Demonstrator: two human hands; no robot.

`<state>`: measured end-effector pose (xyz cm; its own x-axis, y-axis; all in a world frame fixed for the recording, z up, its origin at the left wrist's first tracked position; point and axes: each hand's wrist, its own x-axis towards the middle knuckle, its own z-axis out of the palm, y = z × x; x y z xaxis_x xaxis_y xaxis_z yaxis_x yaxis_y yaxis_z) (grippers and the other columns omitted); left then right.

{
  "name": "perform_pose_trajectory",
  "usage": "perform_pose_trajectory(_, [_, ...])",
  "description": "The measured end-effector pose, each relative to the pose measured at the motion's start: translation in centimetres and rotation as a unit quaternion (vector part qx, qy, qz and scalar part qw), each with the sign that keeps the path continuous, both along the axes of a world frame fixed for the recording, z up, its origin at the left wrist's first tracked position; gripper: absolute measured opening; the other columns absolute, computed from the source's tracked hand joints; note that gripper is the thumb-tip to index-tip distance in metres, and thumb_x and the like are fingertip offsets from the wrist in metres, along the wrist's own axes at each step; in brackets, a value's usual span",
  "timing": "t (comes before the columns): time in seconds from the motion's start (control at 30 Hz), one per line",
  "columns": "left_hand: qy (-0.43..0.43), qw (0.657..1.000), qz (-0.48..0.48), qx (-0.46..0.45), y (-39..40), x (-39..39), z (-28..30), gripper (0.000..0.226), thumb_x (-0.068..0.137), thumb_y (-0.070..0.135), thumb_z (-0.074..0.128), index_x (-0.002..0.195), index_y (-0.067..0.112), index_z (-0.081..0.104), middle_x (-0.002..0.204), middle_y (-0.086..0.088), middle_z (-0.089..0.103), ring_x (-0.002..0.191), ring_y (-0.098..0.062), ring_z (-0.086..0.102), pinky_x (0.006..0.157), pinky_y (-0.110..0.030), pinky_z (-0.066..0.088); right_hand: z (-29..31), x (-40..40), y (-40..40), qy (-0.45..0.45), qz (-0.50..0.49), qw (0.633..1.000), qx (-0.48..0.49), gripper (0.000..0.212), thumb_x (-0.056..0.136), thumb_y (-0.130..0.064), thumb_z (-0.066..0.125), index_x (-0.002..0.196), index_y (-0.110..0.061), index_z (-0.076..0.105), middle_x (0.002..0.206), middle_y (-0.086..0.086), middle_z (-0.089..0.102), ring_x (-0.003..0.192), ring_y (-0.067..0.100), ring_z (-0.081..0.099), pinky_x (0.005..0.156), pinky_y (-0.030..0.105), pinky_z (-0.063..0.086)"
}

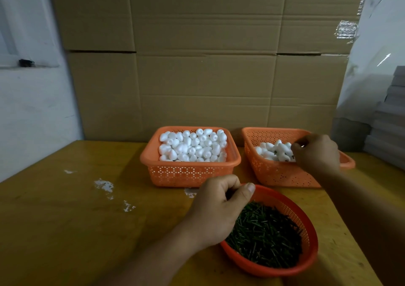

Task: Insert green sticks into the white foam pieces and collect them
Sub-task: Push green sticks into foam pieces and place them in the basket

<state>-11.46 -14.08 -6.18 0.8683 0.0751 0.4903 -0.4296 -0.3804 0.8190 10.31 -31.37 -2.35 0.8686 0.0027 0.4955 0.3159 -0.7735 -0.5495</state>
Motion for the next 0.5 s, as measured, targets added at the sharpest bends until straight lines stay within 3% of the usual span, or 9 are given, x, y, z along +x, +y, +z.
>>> perform_pose_trajectory(0.17, [-0.017, 1.0, 0.012, 0.015, 0.3, 0.0, 0.7, 0.051, 0.102, 0.034, 0.055, 0.054, 0.029, 0.038, 0.049, 0.015, 0.033, 0.047, -0.004, 0.031, 0.048, -0.022, 0.03, 0.5, -4.3, 0.8, -0.026, 0.096, 0.991, 0.095, 0.014, 0.094, -0.017, 0.062, 0.094, -0.015, 0.076, 0.08, -0.004, 0.069, 0.063, 0.015, 0.065, 0.061, 0.04, 0.059])
perform_pose_trajectory(0.33, [-0.031, 0.996, 0.084, 0.009, 2.2, 0.4, 2.0, 0.038, 0.1, 0.021, 0.061, 0.066, 0.013, 0.046, 0.049, 0.012, 0.039, 0.045, -0.002, 0.034, 0.053, -0.01, 0.038, 0.4, -9.7, 1.2, -0.031, 0.191, 0.97, 0.144, 0.012, 0.094, -0.022, 0.065, 0.087, -0.029, 0.072, 0.068, 0.001, 0.071, 0.059, 0.019, 0.064, 0.057, 0.042, 0.054])
perform_pose_trajectory(0.43, [-0.015, 0.988, 0.153, 0.006, 5.3, 1.1, 3.8, 0.024, 0.096, 0.015, 0.065, 0.076, 0.017, 0.053, 0.041, 0.012, 0.039, 0.036, -0.003, 0.028, 0.041, -0.019, 0.031, -0.8, -11.9, 1.1, -0.022, 0.253, 0.957, 0.136, 0.014, 0.094, -0.021, 0.066, 0.085, -0.031, 0.071, 0.064, 0.008, 0.069, 0.05, 0.018, 0.058, 0.049, 0.038, 0.048])
perform_pose_trajectory(0.5, [-0.005, 0.971, 0.237, 0.027, 8.0, 2.4, 5.0, 0.019, 0.094, 0.015, 0.065, 0.079, 0.021, 0.057, 0.042, 0.012, 0.043, 0.037, -0.004, 0.031, 0.044, -0.022, 0.028, -1.7, -12.6, 1.0, 0.003, 0.286, 0.949, 0.134, 0.012, 0.094, -0.02, 0.067, 0.088, -0.029, 0.072, 0.063, 0.01, 0.067, 0.046, 0.01, 0.051, 0.045, 0.027, 0.041])
